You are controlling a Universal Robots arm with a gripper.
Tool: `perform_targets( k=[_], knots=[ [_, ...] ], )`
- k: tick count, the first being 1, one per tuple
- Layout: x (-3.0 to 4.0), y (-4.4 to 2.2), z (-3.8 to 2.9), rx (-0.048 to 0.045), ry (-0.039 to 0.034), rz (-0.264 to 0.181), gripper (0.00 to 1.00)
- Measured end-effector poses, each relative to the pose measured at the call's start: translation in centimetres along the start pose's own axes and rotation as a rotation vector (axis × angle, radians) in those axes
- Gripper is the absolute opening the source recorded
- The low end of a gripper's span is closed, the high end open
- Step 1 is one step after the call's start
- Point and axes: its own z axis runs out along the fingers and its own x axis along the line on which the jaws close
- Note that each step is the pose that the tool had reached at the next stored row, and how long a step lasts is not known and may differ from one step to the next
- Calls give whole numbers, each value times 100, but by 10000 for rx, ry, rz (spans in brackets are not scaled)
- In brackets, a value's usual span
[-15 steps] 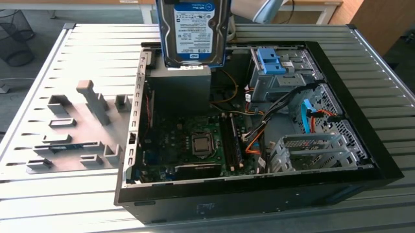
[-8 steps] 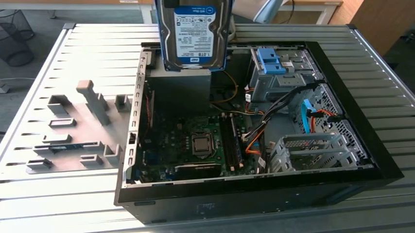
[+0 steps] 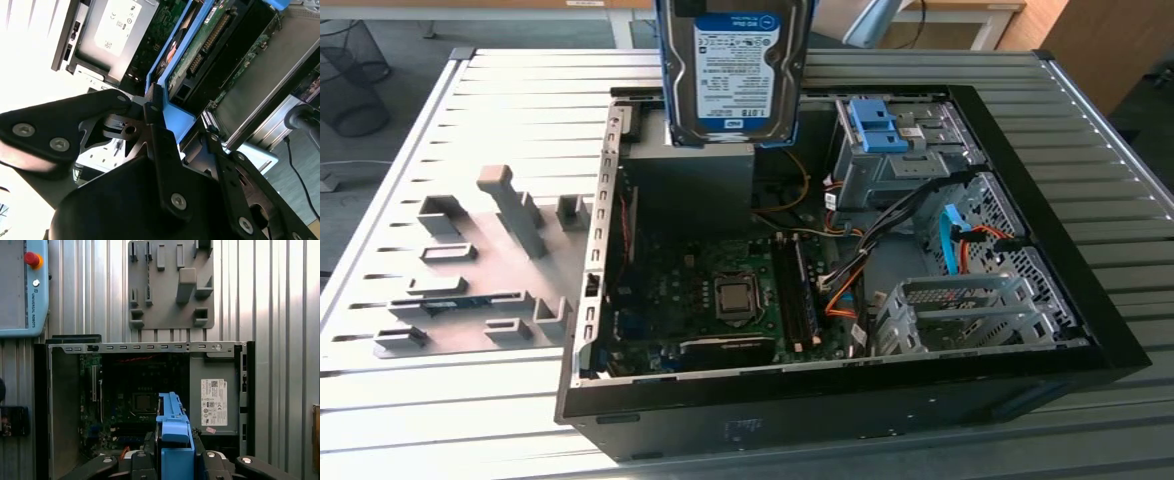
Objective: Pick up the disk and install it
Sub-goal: 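Pick up the disk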
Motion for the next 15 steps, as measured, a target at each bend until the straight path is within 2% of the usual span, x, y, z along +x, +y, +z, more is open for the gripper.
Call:
perform_targets(
  k=[5, 9, 15],
  knots=[
    [-1, -76, 0, 0, -1, -1, 36],
    [-2, -100, 1, 0, -1, -1, 36],
    [-2, -103, 1, 0, 0, 0, 36]
  ],
)
